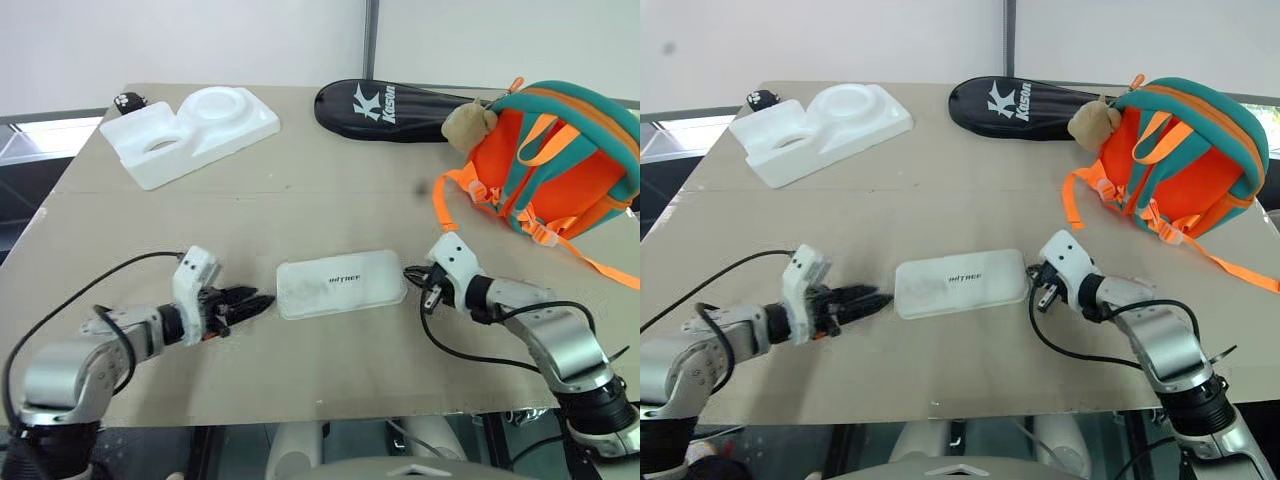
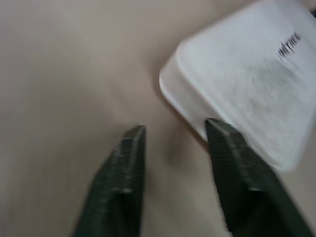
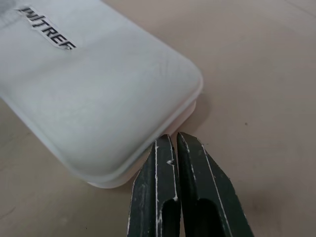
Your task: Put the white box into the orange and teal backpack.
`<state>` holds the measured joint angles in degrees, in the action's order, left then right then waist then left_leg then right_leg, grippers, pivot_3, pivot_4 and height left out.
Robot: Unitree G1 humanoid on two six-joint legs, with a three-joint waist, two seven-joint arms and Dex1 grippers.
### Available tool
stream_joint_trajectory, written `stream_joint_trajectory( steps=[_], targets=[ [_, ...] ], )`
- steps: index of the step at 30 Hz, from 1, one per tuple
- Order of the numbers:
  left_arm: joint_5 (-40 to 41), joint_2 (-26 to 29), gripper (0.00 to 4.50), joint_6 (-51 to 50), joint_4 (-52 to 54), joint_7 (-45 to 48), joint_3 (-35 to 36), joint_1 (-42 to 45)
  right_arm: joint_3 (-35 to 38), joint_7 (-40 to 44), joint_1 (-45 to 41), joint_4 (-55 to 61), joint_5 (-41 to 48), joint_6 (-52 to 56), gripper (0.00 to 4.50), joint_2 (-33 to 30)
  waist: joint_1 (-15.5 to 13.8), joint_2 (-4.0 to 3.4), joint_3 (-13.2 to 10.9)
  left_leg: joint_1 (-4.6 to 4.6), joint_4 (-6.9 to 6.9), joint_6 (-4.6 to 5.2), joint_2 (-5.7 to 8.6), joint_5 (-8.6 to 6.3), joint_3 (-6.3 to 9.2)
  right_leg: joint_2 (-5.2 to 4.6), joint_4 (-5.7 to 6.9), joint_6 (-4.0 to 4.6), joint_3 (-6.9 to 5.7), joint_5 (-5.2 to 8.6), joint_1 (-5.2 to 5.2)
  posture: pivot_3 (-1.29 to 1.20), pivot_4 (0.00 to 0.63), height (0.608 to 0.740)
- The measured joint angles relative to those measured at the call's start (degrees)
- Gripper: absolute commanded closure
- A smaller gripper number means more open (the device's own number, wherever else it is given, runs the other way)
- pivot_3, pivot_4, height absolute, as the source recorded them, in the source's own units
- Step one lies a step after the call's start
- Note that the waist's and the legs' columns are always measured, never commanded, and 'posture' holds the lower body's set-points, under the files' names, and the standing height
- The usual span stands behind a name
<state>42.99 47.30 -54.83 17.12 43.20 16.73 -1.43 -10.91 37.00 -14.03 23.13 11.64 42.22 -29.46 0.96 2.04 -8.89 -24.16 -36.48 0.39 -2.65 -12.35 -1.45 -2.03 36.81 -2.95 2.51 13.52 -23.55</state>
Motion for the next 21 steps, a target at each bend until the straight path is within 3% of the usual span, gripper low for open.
stream_joint_trajectory(
  steps=[3, 7, 13, 21],
  targets=[
    [9.8, 5.8, 0.81, -14.1, -9.2, 5.5, 5.9, 2.1, 1.6, 0.2, -0.4, -0.3, 0.2, -0.6, 4.5, -2.3, -0.1, 0.01, 0.0, 0.02, -0.04, 0.01, -0.01, 0.01, 0.03, 0.02, 0.01, -0.02, -0.05, 0.02, -0.03, 0.0, 0.15, 0.74],
    [14.3, 6.6, 0.81, -23.7, -13.2, 6.8, 6.6, 5.4, 2.4, 0.3, -0.9, -2.2, -0.3, -2.4, 4.5, -3.2, -0.2, 0.01, 0.0, 0.05, -0.05, 0.01, 0.03, 0.01, -0.02, -0.04, -0.02, -0.02, -0.03, 0.02, 0.01, 0.0, 0.15, 0.74],
    [14.3, -2.1, 0.81, -28.5, -15.7, 0.1, 2.6, 13.9, -2.9, 1.6, -3.9, -6.3, -3.6, -6.7, 4.5, -3.1, -0.2, 0.11, 0.1, 0.06, -0.09, 0.0, 0.03, 0.01, 0.06, 0.03, 0.06, -0.21, -0.02, -0.12, 0.09, 0.0, 0.15, 0.74],
    [13.4, -12.1, 0.81, -30.8, -16.8, -6.5, 3.6, 19.1, -9.6, 5.2, -8.9, -13.5, -5.8, -10.7, 4.5, 1.3, -0.4, 0.02, 0.1, 0.25, -0.17, 0.01, 0.1, 0.01, 0.1, -0.02, 0.03, -0.22, -0.03, -0.12, 0.37, 0.0, 0.15, 0.74]
  ],
)
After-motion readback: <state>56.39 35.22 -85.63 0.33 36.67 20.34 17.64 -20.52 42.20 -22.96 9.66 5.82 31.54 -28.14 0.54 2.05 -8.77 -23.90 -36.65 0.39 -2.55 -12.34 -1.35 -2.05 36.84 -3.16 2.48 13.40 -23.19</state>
